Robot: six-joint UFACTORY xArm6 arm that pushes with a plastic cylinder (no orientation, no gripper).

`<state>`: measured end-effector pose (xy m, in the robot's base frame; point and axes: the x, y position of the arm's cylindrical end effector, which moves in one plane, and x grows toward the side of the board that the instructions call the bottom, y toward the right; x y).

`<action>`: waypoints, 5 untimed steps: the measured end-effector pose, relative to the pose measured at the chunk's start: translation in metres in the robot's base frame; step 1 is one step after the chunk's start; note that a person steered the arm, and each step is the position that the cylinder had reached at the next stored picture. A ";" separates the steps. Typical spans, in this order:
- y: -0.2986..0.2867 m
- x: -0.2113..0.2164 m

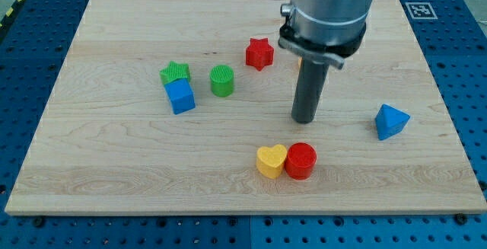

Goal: Slide the yellow hexagon closer to yellow heart

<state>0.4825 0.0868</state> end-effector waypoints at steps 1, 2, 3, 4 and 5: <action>0.038 -0.021; 0.079 -0.048; 0.101 -0.089; 0.091 -0.135; 0.049 -0.148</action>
<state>0.3344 0.1361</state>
